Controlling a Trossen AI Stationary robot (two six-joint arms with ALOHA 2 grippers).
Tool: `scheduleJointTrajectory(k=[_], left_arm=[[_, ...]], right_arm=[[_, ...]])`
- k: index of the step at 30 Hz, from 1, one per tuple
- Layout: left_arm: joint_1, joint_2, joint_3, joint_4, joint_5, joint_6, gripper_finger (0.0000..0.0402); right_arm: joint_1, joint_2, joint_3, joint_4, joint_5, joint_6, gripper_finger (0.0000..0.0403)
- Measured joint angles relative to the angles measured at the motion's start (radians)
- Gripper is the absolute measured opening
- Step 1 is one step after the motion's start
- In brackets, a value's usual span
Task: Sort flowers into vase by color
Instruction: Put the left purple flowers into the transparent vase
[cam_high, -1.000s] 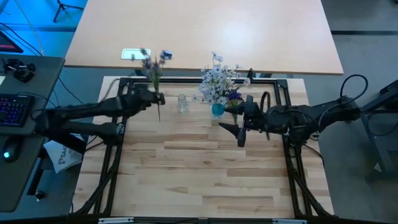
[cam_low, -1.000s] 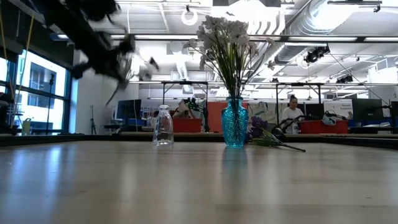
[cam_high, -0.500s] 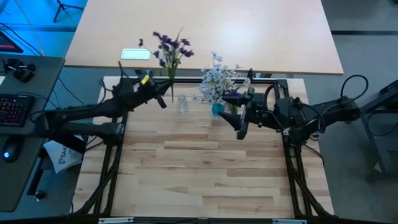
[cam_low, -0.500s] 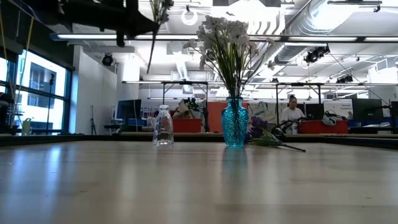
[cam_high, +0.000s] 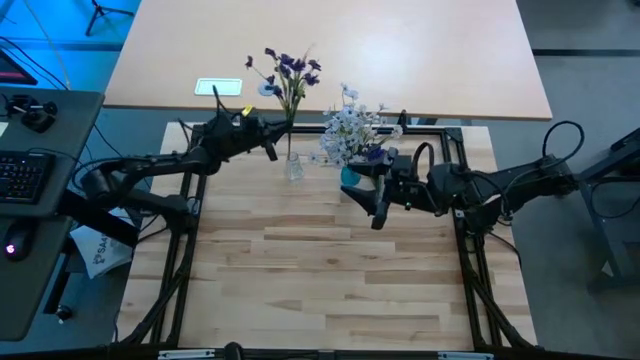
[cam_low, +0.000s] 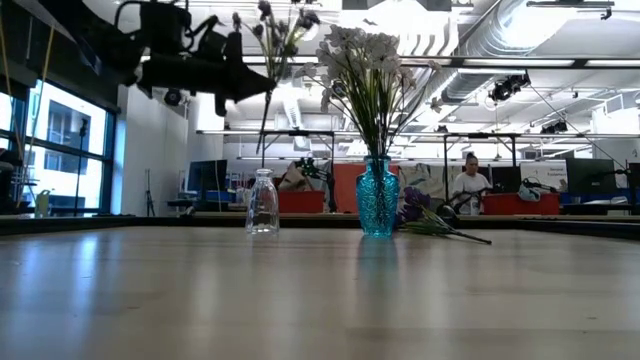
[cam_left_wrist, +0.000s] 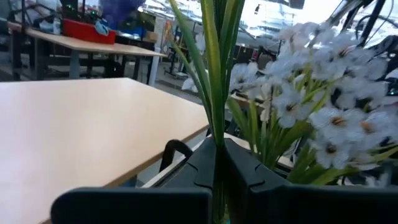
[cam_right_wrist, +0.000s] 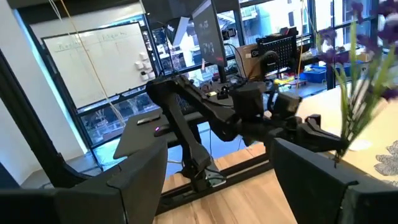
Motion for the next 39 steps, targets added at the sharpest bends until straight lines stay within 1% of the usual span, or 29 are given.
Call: scheduleJointTrajectory(k=[6,11,13,15,21,29,35,39], left_arm=[[0.0,0.098,0.0,0.092,-0.016,-0.02,0.0],[0.0,0.127,0.0,0.102,-0.127,-0.005,0.0],[0.0,0.127,0.0,0.101,-0.152,0.024,0.0],[0.0,0.128,0.0,0.1,-0.158,0.052,0.0],[-0.001,0.127,0.001,0.164,-0.144,0.027,0.0],[-0.004,0.127,0.001,0.147,-0.143,0.048,0.0],[-0.031,0.127,0.001,0.068,-0.142,0.051,0.0],[-0.055,0.127,0.001,0.052,-0.145,0.053,0.0]], right_arm=[[-0.001,-0.002,0.0,0.002,0.0,-0.027,0.0281],[0.0,-0.004,0.0,0.002,-0.003,-0.073,0.0281],[-0.001,-0.004,0.0,0.002,-0.011,-0.071,0.0281],[-0.001,-0.004,0.0,0.002,-0.023,-0.073,0.0281],[-0.007,-0.004,0.0,-0.018,-0.042,-0.073,0.0281],[-0.008,-0.005,0.0,-0.021,-0.044,-0.118,0.0281],[-0.008,-0.011,0.0,-0.02,-0.045,-0.118,0.0281],[-0.008,-0.019,0.0,-0.02,-0.045,-0.118,0.0281]])
